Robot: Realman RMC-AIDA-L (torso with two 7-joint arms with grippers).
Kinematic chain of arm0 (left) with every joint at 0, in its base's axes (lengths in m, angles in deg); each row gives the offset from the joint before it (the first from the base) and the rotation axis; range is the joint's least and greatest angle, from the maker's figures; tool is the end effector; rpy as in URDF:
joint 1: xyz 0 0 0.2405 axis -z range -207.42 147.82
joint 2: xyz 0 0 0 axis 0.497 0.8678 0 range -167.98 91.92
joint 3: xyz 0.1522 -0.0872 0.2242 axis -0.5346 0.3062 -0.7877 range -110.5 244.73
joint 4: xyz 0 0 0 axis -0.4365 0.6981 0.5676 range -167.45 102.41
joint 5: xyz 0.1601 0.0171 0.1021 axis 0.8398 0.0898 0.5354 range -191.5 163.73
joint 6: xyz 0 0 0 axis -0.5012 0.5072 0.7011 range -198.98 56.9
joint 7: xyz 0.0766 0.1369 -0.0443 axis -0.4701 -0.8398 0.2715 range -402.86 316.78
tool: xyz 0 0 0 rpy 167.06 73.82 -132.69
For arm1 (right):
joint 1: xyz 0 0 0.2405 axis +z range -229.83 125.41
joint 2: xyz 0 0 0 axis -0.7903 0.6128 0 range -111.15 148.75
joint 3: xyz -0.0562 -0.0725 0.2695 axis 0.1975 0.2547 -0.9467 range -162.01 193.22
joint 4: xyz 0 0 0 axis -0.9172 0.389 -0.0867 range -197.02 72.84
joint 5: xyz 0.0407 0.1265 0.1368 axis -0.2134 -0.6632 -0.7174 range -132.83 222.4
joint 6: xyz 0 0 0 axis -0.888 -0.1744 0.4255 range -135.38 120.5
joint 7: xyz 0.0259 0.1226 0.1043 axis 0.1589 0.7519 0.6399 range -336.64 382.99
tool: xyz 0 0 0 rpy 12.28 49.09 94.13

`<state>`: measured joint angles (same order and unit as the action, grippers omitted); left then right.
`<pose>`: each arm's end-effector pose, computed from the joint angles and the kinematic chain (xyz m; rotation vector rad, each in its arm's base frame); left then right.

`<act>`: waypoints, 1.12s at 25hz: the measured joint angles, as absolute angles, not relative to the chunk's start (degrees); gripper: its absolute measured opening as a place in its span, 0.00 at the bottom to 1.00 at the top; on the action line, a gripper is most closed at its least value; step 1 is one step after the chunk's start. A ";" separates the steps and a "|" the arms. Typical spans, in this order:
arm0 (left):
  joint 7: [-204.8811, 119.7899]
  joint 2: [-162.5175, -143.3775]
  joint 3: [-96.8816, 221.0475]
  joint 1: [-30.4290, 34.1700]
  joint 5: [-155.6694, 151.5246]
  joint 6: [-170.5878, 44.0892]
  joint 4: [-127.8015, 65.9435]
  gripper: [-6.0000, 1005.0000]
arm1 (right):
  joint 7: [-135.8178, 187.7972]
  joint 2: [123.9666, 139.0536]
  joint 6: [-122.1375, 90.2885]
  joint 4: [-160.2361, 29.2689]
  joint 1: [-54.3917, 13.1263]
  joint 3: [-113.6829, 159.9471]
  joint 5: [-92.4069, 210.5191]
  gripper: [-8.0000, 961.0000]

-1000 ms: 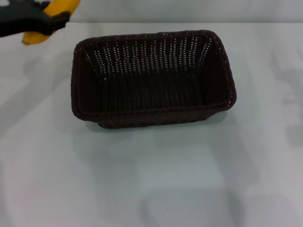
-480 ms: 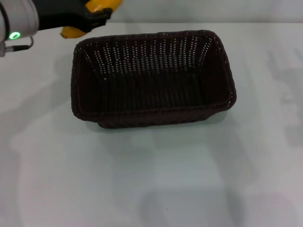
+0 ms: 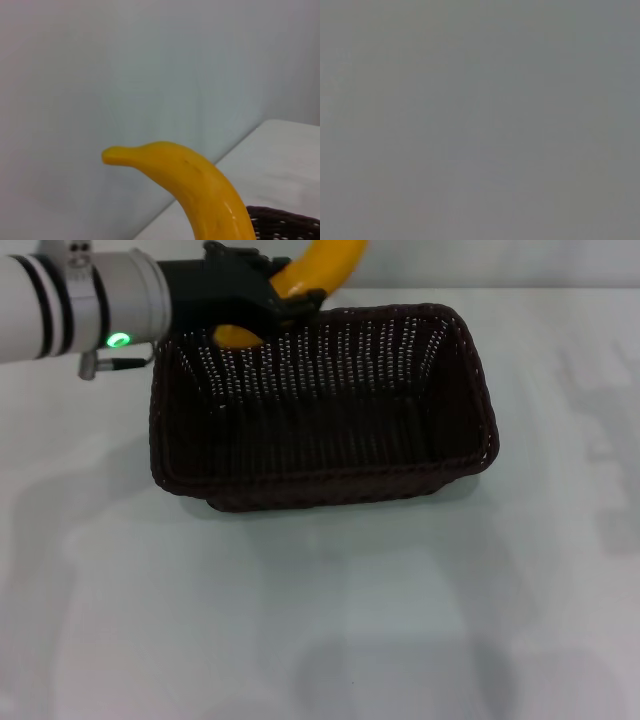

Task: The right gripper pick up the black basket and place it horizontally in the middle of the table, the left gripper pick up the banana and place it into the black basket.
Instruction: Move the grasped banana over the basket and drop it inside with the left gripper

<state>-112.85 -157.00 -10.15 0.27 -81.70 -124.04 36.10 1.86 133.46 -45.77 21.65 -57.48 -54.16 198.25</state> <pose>-0.1679 0.4108 -0.0250 -2.4868 -0.3924 -0.3855 0.2080 0.3042 0.0806 -1.4403 0.1352 0.7598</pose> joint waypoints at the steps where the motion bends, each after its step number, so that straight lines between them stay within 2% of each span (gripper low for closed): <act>1: -112.61 -157.02 -10.79 0.28 -81.77 -123.86 36.08 0.55 | 1.83 133.43 -45.77 21.65 -57.48 -54.08 198.25 0.73; 27: -108.85 -157.04 -13.49 0.01 -84.69 -125.22 36.01 0.58 | 1.74 133.31 -45.76 21.87 -57.43 -53.91 198.29 0.73; 28: -108.83 -157.04 -13.37 0.01 -84.70 -125.17 36.01 0.62 | 1.75 133.32 -45.76 21.87 -57.42 -53.92 198.29 0.73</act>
